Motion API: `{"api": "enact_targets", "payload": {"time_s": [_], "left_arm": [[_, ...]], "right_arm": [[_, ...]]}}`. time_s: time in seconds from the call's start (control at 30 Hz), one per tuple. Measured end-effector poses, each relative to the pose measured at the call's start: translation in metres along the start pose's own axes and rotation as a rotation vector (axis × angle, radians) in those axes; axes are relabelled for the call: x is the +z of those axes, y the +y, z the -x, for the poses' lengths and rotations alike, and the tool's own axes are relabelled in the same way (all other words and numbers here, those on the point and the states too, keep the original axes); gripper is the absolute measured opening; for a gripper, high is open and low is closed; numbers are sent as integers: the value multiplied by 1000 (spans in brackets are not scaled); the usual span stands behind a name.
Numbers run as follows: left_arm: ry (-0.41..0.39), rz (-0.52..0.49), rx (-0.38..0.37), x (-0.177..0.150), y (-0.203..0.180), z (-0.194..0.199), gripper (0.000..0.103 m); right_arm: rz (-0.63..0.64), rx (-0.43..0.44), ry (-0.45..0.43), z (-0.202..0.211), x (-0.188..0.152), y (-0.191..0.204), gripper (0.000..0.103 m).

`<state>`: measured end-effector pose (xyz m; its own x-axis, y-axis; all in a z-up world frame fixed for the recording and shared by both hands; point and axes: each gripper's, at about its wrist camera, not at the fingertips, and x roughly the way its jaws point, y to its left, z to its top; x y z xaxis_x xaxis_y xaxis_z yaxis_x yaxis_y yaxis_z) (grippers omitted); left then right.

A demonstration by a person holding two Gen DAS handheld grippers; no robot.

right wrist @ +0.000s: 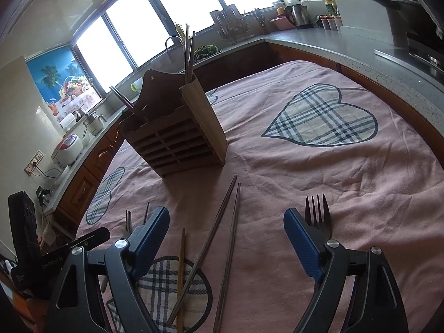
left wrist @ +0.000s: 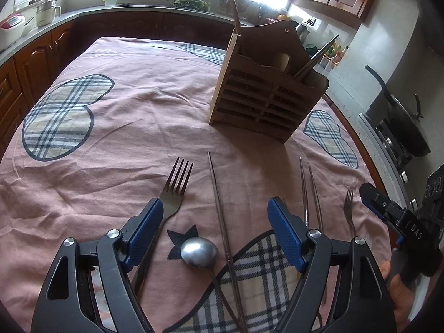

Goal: Organize utensils
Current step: 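Pull both open grippers back from the holder toward the utensils, then close left gripper on a metal chopstick while right gripper grasps dark chopsticks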

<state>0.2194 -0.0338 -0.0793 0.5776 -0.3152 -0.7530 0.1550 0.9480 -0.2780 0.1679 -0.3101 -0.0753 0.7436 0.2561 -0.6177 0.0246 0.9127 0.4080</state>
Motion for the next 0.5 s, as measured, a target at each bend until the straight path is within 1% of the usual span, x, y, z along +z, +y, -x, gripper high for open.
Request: {"api": "enact_targets", "payload": {"time_s": [0.1, 0.17, 0.3, 0.37, 0.5], "left_arm": [[9, -6, 1, 4, 0, -6, 76], [19, -12, 3, 7, -1, -11, 71], [39, -32, 12, 13, -4, -23, 67], [52, -41, 13, 18, -5, -30, 62], [77, -62, 24, 25, -8, -45, 59]], "right_arm": [[6, -8, 13, -6, 2, 0, 80], [10, -13, 22, -10, 3, 0, 75], [25, -18, 48, -23, 8, 1, 70], [35, -25, 60, -31, 12, 2, 66], [54, -33, 85, -50, 21, 3, 60]]}}
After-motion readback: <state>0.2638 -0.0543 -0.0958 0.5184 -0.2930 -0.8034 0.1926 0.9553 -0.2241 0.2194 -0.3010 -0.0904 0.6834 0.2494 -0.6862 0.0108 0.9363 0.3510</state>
